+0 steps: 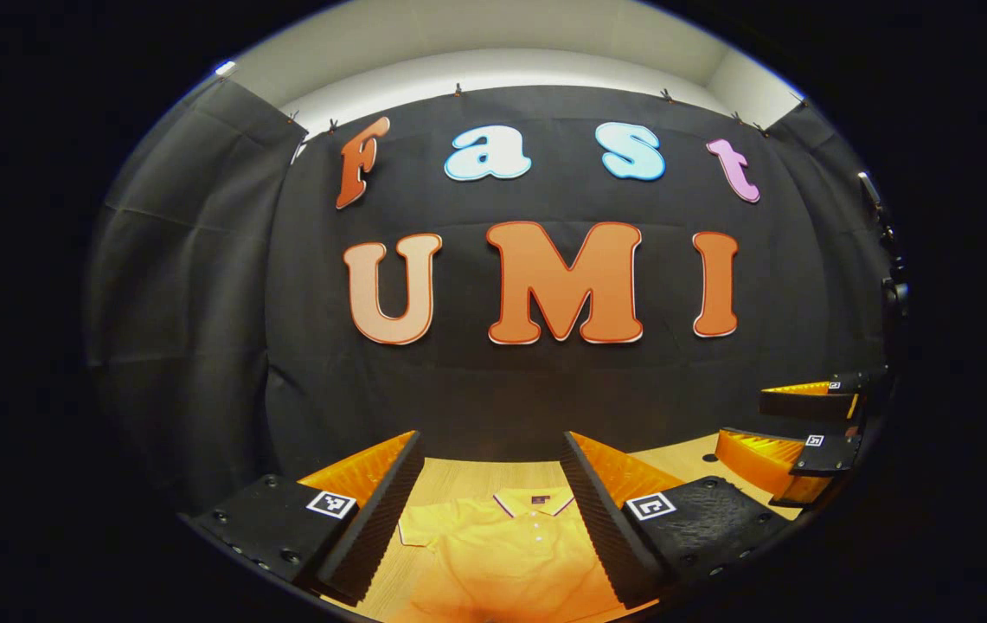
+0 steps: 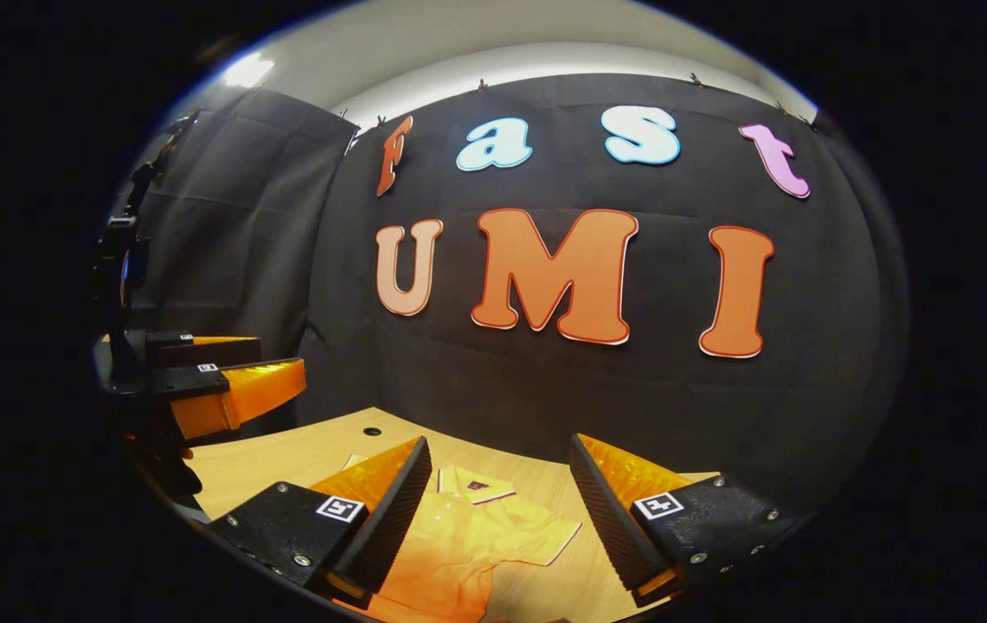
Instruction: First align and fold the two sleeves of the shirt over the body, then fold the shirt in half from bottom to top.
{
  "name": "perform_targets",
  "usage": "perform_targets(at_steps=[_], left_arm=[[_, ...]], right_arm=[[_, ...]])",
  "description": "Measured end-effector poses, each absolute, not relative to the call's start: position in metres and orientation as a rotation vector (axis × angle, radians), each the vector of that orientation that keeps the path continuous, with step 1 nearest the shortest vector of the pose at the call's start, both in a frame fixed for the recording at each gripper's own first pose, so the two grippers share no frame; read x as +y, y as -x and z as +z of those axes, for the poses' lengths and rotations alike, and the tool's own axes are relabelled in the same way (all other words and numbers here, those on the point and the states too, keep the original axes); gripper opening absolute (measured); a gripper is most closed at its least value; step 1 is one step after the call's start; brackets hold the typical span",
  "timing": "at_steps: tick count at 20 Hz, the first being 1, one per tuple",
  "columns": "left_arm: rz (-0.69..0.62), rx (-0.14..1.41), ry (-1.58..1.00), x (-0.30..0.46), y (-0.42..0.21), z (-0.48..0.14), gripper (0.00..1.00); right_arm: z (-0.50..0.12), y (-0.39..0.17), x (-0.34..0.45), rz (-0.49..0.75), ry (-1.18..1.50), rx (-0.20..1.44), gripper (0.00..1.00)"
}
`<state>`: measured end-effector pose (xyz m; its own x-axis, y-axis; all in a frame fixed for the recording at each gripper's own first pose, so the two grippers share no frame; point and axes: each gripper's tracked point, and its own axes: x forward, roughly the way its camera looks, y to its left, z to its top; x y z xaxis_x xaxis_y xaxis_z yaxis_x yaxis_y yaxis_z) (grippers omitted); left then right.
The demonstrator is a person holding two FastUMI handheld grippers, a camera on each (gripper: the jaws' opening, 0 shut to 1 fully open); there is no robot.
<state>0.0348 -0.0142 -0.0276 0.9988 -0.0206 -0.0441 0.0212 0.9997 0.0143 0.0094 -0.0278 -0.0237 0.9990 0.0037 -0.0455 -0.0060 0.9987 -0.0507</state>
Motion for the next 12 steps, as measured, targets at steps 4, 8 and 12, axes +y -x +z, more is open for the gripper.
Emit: perform_targets(at_steps=[4, 8, 12], left_arm=[[-0.052, 0.045, -0.029, 0.003, -0.035, -0.031, 0.98], [-0.018, 0.031, -0.03, 0.025, -0.039, -0.033, 0.98], [0.005, 0.014, -0.065, 0.044, -0.044, -0.028, 0.97]], right_arm=[[-0.033, -0.01, -0.011, -0.01, 0.039, 0.082, 0.98], [-0.056, -0.018, -0.014, -0.086, -0.004, 0.15, 0.98], [-0.081, -0.038, -0.022, -0.146, -0.101, 0.242, 0.98]])
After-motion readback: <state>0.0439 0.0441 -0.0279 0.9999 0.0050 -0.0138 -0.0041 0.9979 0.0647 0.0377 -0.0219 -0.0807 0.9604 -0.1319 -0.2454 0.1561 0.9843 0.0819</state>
